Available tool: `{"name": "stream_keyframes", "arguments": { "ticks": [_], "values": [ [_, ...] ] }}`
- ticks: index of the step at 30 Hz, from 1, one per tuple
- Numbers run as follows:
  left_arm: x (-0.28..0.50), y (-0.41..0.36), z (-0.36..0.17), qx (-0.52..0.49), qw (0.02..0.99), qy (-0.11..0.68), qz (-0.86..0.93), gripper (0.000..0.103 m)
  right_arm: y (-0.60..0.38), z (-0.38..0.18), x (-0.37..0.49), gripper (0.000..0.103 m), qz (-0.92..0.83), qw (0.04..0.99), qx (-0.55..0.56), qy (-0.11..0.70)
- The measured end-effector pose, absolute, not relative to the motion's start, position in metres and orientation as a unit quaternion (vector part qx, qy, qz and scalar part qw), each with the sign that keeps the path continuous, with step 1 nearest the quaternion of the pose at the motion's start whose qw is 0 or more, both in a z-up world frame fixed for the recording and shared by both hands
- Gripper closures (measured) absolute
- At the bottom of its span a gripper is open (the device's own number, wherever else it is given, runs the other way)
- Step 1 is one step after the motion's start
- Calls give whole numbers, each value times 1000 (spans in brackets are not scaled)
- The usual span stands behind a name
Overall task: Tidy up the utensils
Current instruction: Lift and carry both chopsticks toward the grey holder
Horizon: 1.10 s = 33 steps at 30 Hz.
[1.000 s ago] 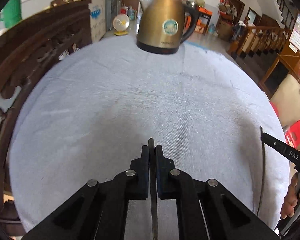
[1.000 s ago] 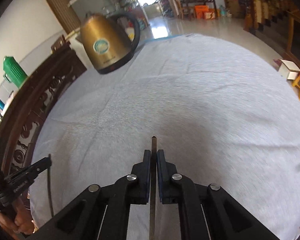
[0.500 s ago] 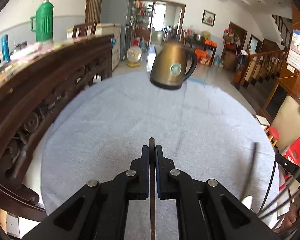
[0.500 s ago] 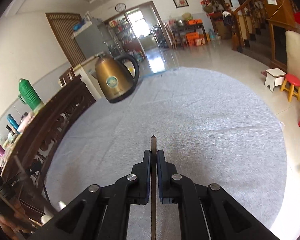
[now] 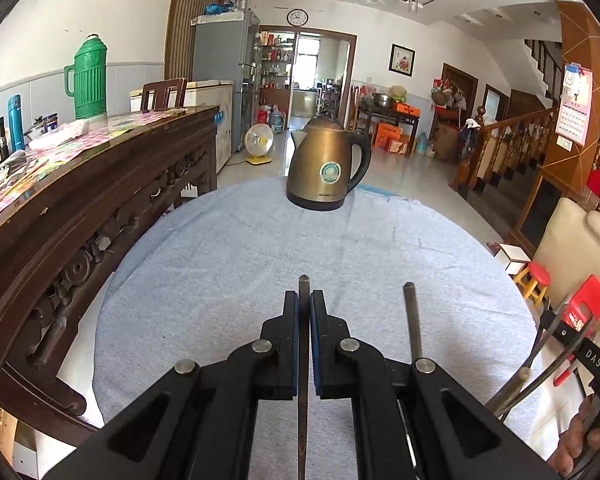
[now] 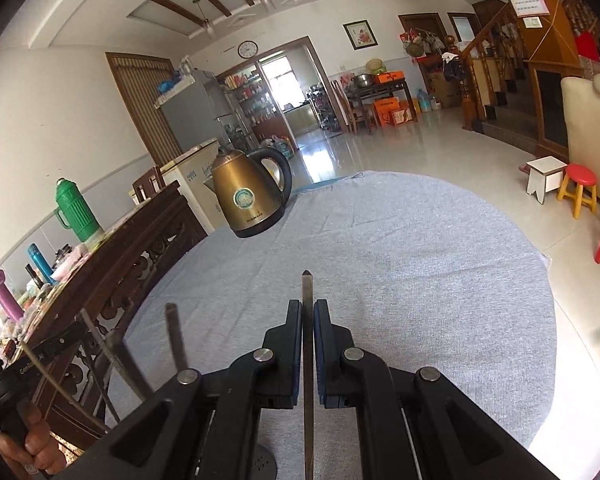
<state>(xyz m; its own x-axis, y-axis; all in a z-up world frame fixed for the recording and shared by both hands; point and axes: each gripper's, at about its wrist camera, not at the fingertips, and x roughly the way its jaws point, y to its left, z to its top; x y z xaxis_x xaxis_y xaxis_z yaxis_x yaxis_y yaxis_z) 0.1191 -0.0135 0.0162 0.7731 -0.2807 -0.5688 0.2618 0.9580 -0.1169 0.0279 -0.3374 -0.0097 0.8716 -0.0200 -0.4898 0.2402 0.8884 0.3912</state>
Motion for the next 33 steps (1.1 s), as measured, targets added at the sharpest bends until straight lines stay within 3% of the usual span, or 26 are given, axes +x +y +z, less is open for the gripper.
{"name": "stream_keyframes", "arguments": {
  "ticks": [33],
  "values": [
    [85,-12,54,-33,952,266,-147,98,-323,37,-23,96,-43,958,230,167]
  ]
}}
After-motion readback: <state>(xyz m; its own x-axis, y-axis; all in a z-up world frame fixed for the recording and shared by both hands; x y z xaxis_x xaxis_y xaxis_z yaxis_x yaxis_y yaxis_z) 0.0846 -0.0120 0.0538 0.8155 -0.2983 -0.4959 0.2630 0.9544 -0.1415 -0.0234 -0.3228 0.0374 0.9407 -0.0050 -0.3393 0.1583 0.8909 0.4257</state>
